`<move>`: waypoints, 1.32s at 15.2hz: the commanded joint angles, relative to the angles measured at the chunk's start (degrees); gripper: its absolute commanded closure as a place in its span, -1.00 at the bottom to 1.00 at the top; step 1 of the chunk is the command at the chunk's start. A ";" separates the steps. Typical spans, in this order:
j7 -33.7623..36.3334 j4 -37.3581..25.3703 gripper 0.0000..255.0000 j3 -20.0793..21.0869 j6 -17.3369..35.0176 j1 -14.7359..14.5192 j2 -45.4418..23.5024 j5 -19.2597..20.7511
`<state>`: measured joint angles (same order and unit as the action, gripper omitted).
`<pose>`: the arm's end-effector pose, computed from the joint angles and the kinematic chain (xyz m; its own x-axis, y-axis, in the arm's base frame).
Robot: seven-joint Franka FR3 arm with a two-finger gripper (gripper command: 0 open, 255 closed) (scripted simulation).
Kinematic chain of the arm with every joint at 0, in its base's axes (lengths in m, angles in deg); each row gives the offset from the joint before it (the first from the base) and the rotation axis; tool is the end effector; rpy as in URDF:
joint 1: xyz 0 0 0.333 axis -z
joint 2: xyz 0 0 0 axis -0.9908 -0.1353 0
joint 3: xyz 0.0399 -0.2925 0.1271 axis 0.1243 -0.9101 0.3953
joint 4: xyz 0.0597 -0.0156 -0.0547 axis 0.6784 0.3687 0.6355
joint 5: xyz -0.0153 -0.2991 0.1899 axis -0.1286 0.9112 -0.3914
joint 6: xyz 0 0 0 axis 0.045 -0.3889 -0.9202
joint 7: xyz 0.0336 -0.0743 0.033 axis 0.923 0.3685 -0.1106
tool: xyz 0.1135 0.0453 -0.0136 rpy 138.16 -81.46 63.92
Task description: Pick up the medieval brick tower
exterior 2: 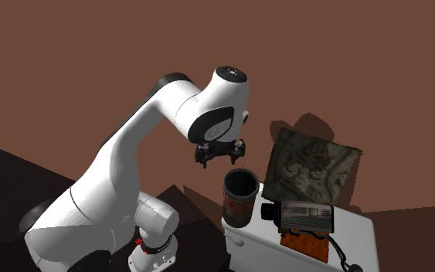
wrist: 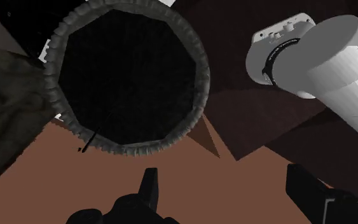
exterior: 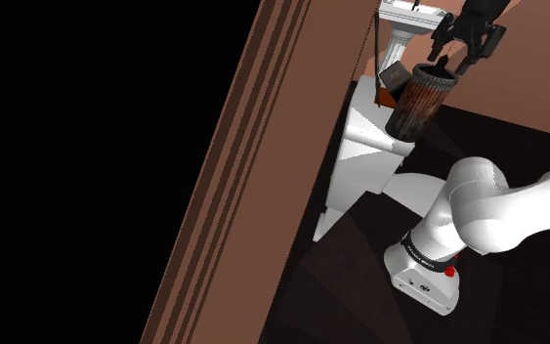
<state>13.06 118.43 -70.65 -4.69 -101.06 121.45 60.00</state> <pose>0.1850 -0.1582 0.6545 0.5372 0.8315 0.1415 0.8427 -0.5362 -0.0485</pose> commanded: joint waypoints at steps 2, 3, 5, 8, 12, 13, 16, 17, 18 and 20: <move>-13.25 -6.18 -1.00 -5.06 -3.58 -5.35 -0.76 4.07; -17.45 -8.46 -1.00 -6.81 -4.58 -7.38 -1.26 5.36; -25.93 -13.38 -1.00 -10.34 -6.51 -11.72 -2.52 7.84; -36.06 -19.86 -1.00 -14.68 -8.77 -17.44 -4.39 10.60; -35.51 -15.24 -1.00 -14.81 -6.41 -16.43 -2.05 11.44; -35.39 -14.13 -1.00 -14.88 -5.83 -16.18 -1.50 11.65; -35.11 -11.35 -1.00 -15.12 -4.36 -15.57 -0.13 12.23; -35.11 -11.34 -1.00 -15.12 -4.36 -15.57 -0.12 12.23; -35.03 -11.30 1.00 -15.09 -4.30 -15.60 -0.17 12.17; -35.04 -11.32 1.00 -15.12 -4.29 -15.62 -0.18 12.18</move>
<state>-21.99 107.04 -85.74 -9.03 -116.67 121.26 72.17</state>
